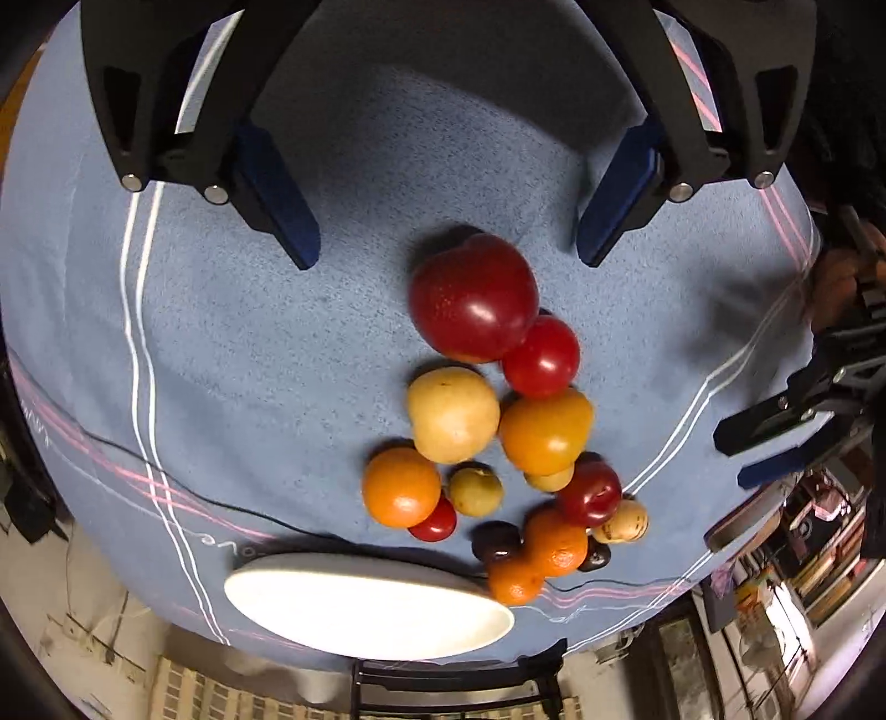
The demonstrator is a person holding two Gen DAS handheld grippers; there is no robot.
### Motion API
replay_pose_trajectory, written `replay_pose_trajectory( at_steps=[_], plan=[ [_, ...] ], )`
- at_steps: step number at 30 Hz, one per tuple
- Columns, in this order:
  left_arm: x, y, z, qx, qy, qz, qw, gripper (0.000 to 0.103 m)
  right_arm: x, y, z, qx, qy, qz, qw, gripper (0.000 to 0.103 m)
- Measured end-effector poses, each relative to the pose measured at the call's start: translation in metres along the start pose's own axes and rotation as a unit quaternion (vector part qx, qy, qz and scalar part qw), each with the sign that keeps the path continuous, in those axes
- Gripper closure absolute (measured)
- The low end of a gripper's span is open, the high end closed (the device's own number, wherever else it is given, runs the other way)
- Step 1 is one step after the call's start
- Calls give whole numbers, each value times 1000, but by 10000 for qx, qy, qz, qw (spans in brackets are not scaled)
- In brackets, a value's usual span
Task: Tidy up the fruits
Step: 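Grasp the large red plum with the right tool while the left tool grasps a red plum, then carry both red plums to the white plate and open both tools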
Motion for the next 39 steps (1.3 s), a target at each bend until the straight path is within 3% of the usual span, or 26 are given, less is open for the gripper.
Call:
replay_pose_trajectory(
  at_steps=[3, 6, 12, 14, 18, 23, 25, 29, 30, 34, 39],
  plan=[
    [-4, -1, -2, -51, -51, 128, 9999, 2, 4, 5, 1, 78, 82, -111, 9999, 16],
    [-5, -2, -4, -112, -75, 181, 9997, 2, 1, 9, 2, 150, -161, 137, 9997, 24],
    [2, -3, -6, -168, 35, 16, 9999, 2, -14, 13, -5, 235, -152, 431, 9987, 45],
    [3, -4, -5, -174, 78, -45, 9998, 2, -15, 10, -2, 366, -129, 465, 9982, 58],
    [3, -5, -8, -244, 158, -47, 9996, 2, -14, 6, 1, 534, -25, 437, 9976, 61],
    [1, -1, -13, -381, -42, 14, 9993, 4, 7, -6, 14, 877, 371, -276, 9951, 61],
    [4, 4, -19, -451, -151, 14, 9989, 15, 16, -9, 16, 1094, 484, -647, 9907, 61],
    [15, 19, -41, -689, -371, 2, 9969, 52, 23, -12, 20, 1409, 462, -955, 9843, 61],
    [17, 20, -45, -706, -409, 6, 9967, 55, 25, -13, 25, 1603, 448, -996, 9810, 61],
    [26, 30, -56, -733, -552, 31, 9958, 55, 31, -13, 22, 1537, 513, -1186, 9796, 61],
    [31, 39, -69, -797, -464, -78, 9957, 55, 35, -17, 21, 1558, 631, -1303, 9771, 61]
  ],
)
Point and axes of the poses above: each gripper's, at about its wrist camera, not at the fingertips, and z roughly against the way its jaws point, x to its right, y to its top, the point moved 2 cm from there along -z, roughly the way its jaws point, and after that the axes turned 8 degrees about -y, right-handed, at the moved point
